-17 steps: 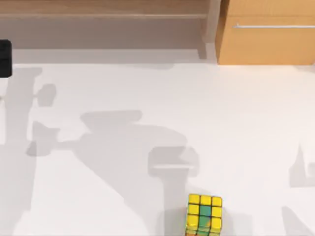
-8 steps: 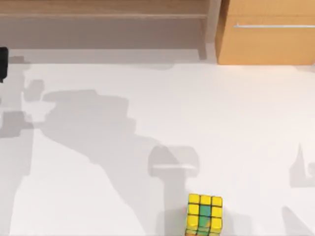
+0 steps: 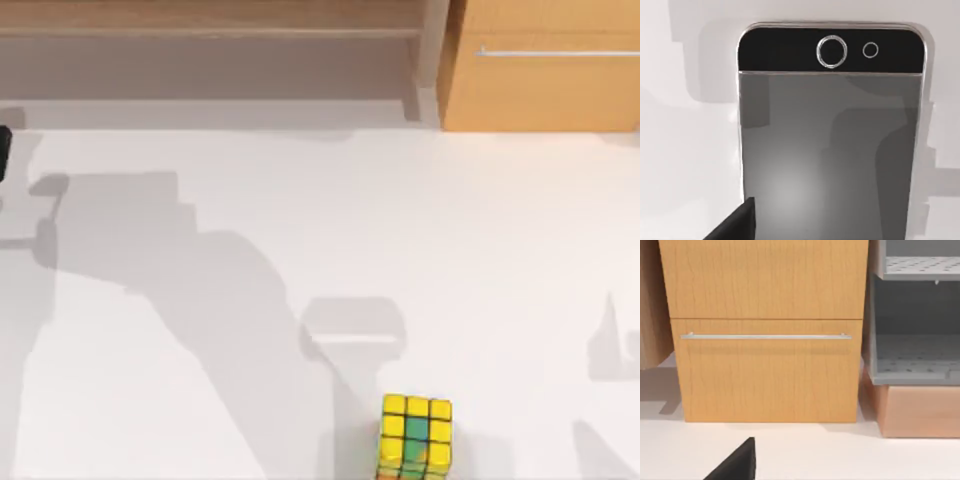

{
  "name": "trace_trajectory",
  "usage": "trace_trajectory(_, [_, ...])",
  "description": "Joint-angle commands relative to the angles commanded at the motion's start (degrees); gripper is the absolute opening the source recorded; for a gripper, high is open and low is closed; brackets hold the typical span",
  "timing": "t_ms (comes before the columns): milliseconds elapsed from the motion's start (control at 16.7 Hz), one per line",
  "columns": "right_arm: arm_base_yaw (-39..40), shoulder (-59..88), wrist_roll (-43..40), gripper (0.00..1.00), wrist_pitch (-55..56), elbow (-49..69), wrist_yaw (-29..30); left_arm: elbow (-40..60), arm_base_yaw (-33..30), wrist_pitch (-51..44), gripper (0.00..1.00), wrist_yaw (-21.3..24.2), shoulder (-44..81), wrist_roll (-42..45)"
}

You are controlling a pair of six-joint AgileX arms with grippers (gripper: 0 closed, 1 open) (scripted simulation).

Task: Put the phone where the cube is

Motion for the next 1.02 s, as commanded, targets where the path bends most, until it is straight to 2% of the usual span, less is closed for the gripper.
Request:
trace_trajectory(420, [0.0, 0.0, 0.0, 1.0, 0.0, 0.0, 0.0, 3.64, 2.17, -6.28, 1.0, -1.55, 4.65, 3.3])
trace_trajectory(840, [0.0, 0.0, 0.0, 1.0, 0.0, 0.0, 0.0, 3.35, 1.94, -6.0, 1.0, -1.52, 4.66, 3.21])
trace_trajectory(1020, [0.0, 0.0, 0.0, 1.0, 0.0, 0.0, 0.0, 1.25, 2.09, -2.45, 1.0, -1.53, 5.97, 3.24])
